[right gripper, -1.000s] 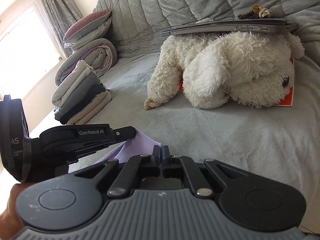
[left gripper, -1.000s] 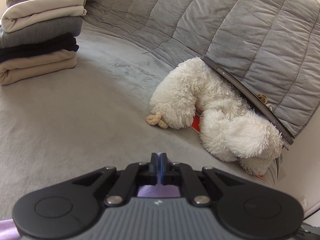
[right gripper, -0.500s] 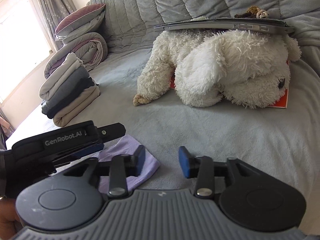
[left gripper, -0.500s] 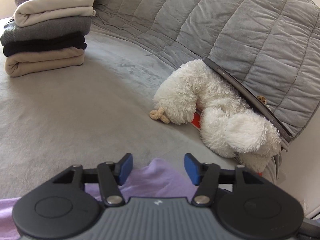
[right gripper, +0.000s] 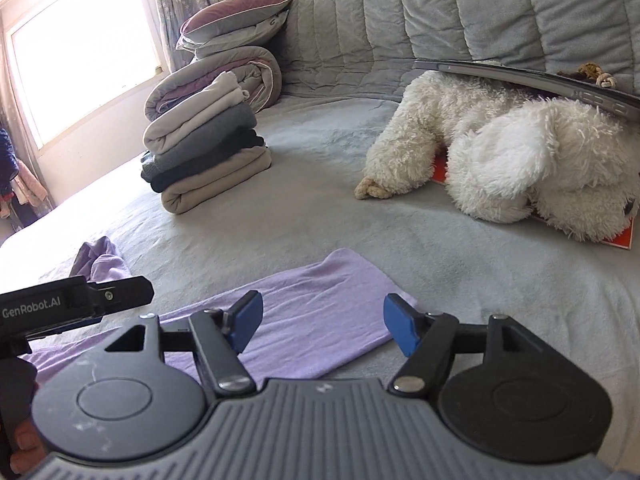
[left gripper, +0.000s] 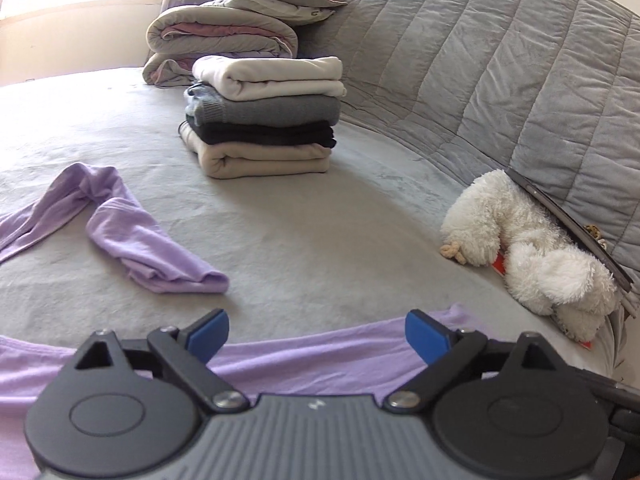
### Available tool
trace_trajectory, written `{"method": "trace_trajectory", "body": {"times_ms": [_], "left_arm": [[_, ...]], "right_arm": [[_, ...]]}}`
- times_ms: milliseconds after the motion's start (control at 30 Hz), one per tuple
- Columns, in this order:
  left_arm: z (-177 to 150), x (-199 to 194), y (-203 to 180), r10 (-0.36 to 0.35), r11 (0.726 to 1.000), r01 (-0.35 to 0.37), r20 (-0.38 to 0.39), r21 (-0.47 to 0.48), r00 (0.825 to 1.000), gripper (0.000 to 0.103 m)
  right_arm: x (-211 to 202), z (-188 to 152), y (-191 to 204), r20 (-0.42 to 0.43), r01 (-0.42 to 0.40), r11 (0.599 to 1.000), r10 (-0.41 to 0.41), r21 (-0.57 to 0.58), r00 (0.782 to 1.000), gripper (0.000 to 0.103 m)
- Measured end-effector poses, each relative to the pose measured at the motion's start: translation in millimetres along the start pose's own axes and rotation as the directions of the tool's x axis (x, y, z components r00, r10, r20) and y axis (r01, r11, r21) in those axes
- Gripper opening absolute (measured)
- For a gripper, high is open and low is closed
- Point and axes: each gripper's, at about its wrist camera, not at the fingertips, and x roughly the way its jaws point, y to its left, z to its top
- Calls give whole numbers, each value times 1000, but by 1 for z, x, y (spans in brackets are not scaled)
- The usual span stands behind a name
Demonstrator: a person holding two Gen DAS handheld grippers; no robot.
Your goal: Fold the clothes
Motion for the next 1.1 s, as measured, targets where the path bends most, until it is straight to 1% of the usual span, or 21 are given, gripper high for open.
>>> {"method": "trace_trajectory", "body": {"times_ms": [133, 300, 467, 600, 667, 733, 800, 867, 900, 967, 1033, 1100], "left_arm": [[-11, -19, 28, 63, 998, -63, 1, -25, 998, 97], [-26, -41, 56, 133, 990, -133, -3, -40, 991, 98], [-47, -68, 84, 199, 980, -200, -11, -14, 980, 98], [-65, -91, 106, 242, 970, -242, -30, 13, 970, 98], [-74, -103, 117, 258, 966, -257, -37, 30, 966, 98], [-84, -116, 127, 266, 963, -265, -36, 48, 963, 99], [-94, -129, 136, 272, 961, -270, -36, 55, 962, 99], [-102, -142, 143, 266, 963, -264, -39, 50, 963, 100], [-105, -147, 145, 261, 965, -259, -40, 51, 964, 100], [-111, -158, 149, 254, 966, -252, -43, 52, 966, 100], [-115, -167, 152, 252, 967, -250, -46, 48, 967, 100], [-119, -177, 159, 243, 970, -243, -45, 1, 969, 100]], "right_arm": [[6, -6, 17, -35, -34, 999, 33, -35, 999, 74], [11, -16, 40, -51, -66, 994, 61, -87, 997, 79], [15, -29, 63, -67, -98, 982, 88, -161, 994, 87], [16, -38, 84, -81, -130, 962, 113, -242, 990, 89], [15, -44, 94, -88, -146, 949, 126, -281, 988, 93], [13, -51, 102, -93, -162, 930, 139, -329, 986, 96], [11, -59, 109, -96, -174, 908, 149, -381, 984, 97], [10, -64, 114, -100, -175, 889, 146, -423, 984, 98], [10, -65, 116, -102, -168, 886, 137, -432, 985, 98], [9, -66, 120, -119, -156, 888, 116, -431, 986, 98], [1, -70, 119, -127, -165, 900, 124, -403, 984, 99], [-6, -74, 119, -135, -173, 911, 132, -374, 982, 100]]}}
